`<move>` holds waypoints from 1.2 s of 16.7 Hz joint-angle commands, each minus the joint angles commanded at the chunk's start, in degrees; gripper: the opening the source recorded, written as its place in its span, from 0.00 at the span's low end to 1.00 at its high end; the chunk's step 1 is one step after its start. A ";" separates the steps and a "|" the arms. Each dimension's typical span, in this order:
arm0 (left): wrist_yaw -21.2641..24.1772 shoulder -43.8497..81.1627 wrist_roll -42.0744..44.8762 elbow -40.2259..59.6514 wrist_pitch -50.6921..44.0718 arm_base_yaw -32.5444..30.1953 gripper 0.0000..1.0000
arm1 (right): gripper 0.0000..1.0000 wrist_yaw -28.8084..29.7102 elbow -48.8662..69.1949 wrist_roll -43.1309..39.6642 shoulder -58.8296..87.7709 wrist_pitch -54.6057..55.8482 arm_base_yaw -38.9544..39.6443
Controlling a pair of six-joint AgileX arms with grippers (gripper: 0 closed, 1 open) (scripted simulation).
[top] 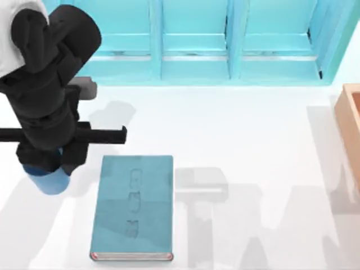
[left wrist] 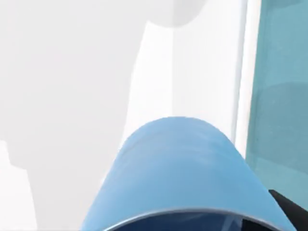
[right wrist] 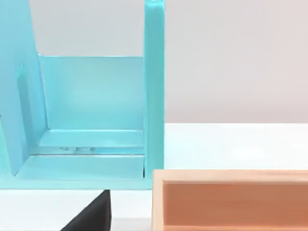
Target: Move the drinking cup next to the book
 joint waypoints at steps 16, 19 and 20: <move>-0.01 1.74 1.31 -13.01 14.92 1.85 0.00 | 1.00 0.00 0.00 0.00 0.00 0.00 0.00; -0.01 1.78 1.34 -13.08 14.99 1.86 0.00 | 1.00 0.00 0.00 0.00 0.00 0.00 0.00; -0.01 1.78 1.34 -13.08 14.99 1.86 0.00 | 1.00 0.00 0.00 0.00 0.00 0.00 0.00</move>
